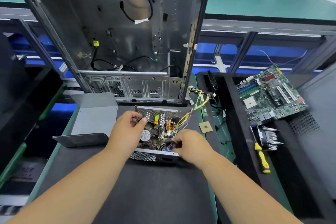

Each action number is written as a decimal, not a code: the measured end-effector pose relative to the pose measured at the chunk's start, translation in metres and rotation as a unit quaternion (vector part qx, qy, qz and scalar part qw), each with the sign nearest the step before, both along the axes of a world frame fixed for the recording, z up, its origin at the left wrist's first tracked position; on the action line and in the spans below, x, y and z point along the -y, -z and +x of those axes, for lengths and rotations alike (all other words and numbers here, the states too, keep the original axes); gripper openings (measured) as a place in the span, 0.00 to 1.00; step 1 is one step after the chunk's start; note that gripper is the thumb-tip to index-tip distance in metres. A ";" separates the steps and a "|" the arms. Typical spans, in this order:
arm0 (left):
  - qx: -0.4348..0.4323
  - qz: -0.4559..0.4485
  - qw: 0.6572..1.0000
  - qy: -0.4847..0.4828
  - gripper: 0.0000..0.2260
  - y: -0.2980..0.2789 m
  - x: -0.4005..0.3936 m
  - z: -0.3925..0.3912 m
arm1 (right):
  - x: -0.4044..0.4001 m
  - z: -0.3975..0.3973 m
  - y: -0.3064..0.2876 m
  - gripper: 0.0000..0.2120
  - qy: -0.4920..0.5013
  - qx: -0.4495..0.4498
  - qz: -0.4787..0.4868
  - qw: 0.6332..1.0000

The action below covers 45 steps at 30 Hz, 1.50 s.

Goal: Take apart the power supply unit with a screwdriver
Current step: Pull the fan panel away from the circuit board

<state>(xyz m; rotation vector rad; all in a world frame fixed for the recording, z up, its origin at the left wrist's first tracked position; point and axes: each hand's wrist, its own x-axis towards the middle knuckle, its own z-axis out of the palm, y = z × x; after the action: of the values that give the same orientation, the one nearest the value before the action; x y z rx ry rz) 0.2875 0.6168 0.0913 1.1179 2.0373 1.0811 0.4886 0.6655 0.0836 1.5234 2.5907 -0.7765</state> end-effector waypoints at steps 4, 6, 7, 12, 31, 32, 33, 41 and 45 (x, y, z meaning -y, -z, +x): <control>-0.085 0.002 0.996 0.009 0.06 0.005 0.001 0.007 | 0.001 -0.001 0.000 0.09 -0.040 0.019 0.030 0.999; -0.113 -0.002 0.994 0.005 0.07 0.006 0.003 0.009 | 0.001 -0.001 0.001 0.08 -0.061 0.035 0.048 0.996; -0.132 -0.005 0.991 0.003 0.07 0.006 0.004 0.010 | 0.002 -0.001 0.001 0.07 -0.071 0.042 0.057 0.995; -0.249 -0.001 0.969 0.011 0.11 0.006 0.006 0.016 | 0.001 -0.005 0.002 0.07 -0.089 0.065 0.059 0.992; -0.287 -0.048 0.957 0.020 0.09 0.008 0.004 0.023 | -0.004 -0.008 -0.004 0.05 -0.065 0.070 0.068 0.993; -0.288 -0.049 0.956 0.019 0.09 0.008 0.004 0.023 | -0.004 -0.008 -0.004 0.05 -0.066 0.070 0.064 0.993; -0.289 -0.049 0.956 0.019 0.09 0.008 0.004 0.023 | -0.004 -0.007 -0.005 0.05 -0.067 0.071 0.060 0.993; -0.290 -0.051 0.956 0.017 0.09 0.008 0.004 0.023 | -0.003 -0.008 -0.003 0.06 -0.042 0.062 0.056 0.996; -0.288 -0.049 0.956 0.019 0.09 0.007 0.005 0.024 | -0.005 -0.008 -0.005 0.04 -0.029 0.058 0.038 0.997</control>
<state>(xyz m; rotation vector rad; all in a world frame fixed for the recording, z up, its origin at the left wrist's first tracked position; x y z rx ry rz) 0.3111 0.6123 0.0846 1.5433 2.4584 0.6674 0.4804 0.6702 0.0882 1.4572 2.5945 -0.5731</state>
